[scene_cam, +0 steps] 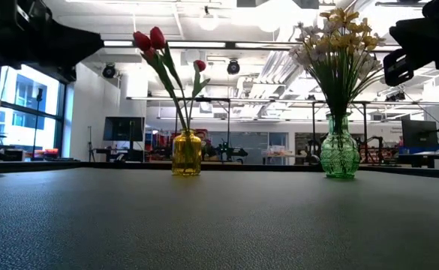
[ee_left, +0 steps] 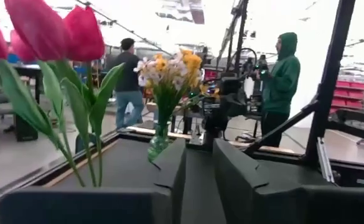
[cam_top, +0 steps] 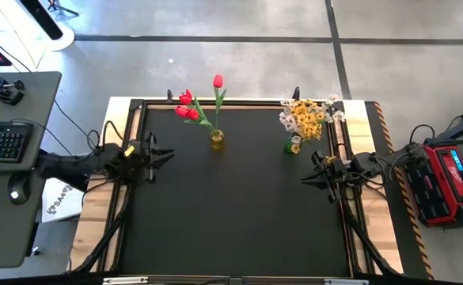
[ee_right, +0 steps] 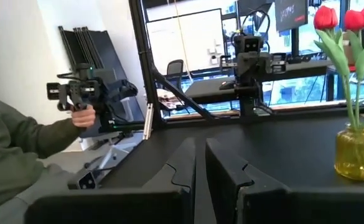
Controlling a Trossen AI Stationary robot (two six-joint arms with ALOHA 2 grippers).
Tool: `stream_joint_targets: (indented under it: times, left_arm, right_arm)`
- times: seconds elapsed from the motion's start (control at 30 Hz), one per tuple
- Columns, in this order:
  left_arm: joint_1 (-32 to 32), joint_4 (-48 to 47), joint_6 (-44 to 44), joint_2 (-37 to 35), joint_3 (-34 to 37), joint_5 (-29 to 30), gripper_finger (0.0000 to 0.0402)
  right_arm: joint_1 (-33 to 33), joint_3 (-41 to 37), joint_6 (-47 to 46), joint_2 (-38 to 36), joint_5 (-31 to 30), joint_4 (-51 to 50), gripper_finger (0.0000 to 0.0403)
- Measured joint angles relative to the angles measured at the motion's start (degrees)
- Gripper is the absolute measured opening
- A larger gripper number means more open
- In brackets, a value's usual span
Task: Sort flowers into vase by color
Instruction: Return to Home Position
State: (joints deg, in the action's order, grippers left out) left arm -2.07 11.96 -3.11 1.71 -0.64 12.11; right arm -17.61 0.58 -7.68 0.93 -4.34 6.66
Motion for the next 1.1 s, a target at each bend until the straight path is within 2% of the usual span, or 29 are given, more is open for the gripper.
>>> stream_joint_targets:
  times: [0.27,0.4,0.6,0.67,0.8,0.87,1.0,1.1]
  left_arm:
    - [12.4,0.4,1.2,0.2,0.0,-18.0,0.0014]
    - [13.8,-2.7,0.7,0.3,0.0,-15.7,0.0002]
    - [13.8,-5.3,-1.2,0.3,0.0,-12.9,0.0008]
    - [13.7,-5.3,-1.2,0.3,0.0,-12.9,0.0008]
    - [13.7,-5.3,-1.2,0.3,0.0,-12.9,0.0008]
    - [13.7,-5.3,-1.2,0.3,0.0,-12.9,0.0008]
    - [13.7,-5.3,-1.2,0.3,0.0,-12.9,0.0008]
    - [13.7,-5.3,-1.2,0.3,0.0,-12.9,0.0008]
  right_arm:
    - [0.0,0.0,3.8,-0.2,4.2,-0.5,0.0021]
    - [0.0,0.0,7.7,-0.2,4.4,-5.7,0.0021]
    - [0.0,0.1,8.7,0.1,3.4,-5.6,0.0021]
    - [0.0,0.1,8.8,0.1,-1.0,-4.5,0.0021]
    - [0.0,0.1,3.3,0.1,-17.0,-3.0,0.0021]
    - [0.5,0.0,2.6,0.1,-22.0,-2.4,0.0021]
    - [2.9,0.0,3.6,0.0,-23.7,-2.2,0.0021]
    - [5.1,0.0,3.6,0.0,-20.6,-2.1,0.0021]
